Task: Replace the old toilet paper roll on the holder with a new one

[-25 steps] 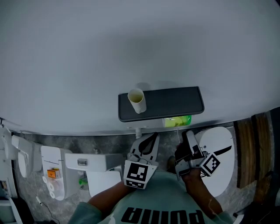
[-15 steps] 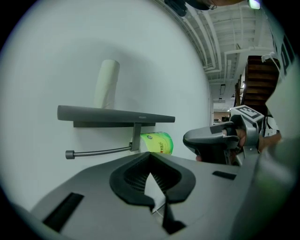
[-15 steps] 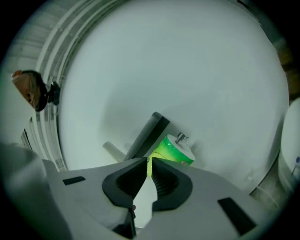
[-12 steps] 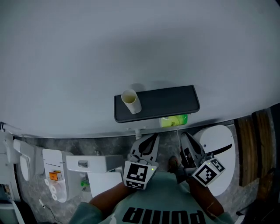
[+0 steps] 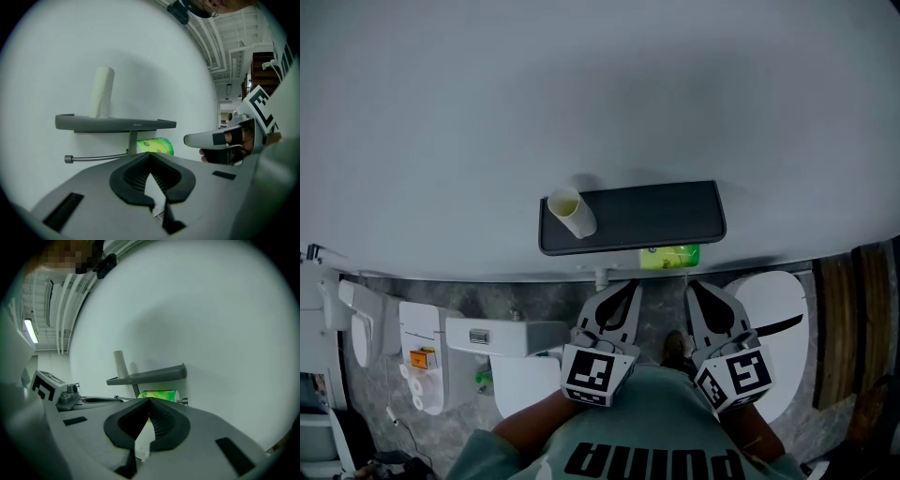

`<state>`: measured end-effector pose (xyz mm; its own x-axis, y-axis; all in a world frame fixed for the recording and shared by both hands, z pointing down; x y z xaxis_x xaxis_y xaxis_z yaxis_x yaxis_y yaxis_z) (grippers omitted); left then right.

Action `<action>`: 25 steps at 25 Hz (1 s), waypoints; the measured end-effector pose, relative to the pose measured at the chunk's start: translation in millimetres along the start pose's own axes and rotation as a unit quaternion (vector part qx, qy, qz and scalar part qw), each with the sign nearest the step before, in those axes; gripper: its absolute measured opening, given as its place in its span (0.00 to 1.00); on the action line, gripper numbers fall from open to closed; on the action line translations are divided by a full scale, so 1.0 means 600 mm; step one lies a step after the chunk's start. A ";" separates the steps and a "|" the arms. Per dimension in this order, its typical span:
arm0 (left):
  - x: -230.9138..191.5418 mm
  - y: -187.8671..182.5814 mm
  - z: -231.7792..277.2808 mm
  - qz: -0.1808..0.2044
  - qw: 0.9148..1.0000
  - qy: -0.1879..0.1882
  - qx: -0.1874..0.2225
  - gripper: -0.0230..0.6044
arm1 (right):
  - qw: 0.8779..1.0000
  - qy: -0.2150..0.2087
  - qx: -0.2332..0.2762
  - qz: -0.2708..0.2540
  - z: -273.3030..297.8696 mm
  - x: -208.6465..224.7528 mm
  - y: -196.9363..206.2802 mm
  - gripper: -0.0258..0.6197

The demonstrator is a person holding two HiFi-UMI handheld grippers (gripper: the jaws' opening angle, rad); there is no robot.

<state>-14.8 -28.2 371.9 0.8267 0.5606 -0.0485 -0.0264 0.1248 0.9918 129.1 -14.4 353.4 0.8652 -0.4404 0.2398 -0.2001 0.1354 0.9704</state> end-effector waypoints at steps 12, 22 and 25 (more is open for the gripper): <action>0.052 0.002 -0.006 0.001 0.995 -0.102 0.016 0.04 | 0.995 -0.089 -0.008 -0.048 0.000 0.036 -0.001 0.06; 0.072 0.004 -0.052 0.005 0.989 -0.146 0.020 0.04 | 0.993 -0.108 -0.007 -0.047 -0.025 0.028 0.005 0.06; 0.071 -0.001 -0.073 0.009 0.989 -0.145 0.029 0.04 | 0.994 -0.100 -0.003 -0.049 -0.034 0.012 0.004 0.06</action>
<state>-4.4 31.2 364.1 0.9532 0.3023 -0.0034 -0.0170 0.0648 0.9978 144.5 1.0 356.8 0.7710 -0.6200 0.1452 -0.1158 0.0877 0.9894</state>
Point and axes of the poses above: the fingertips, and each gripper's own axes: z forward along the fingers, x to its right, y out of its underside, the point moved 6 cm from there along -z, backward along the fingers, and after that the axes turned 10 degrees about x, right-handed, at the moved point
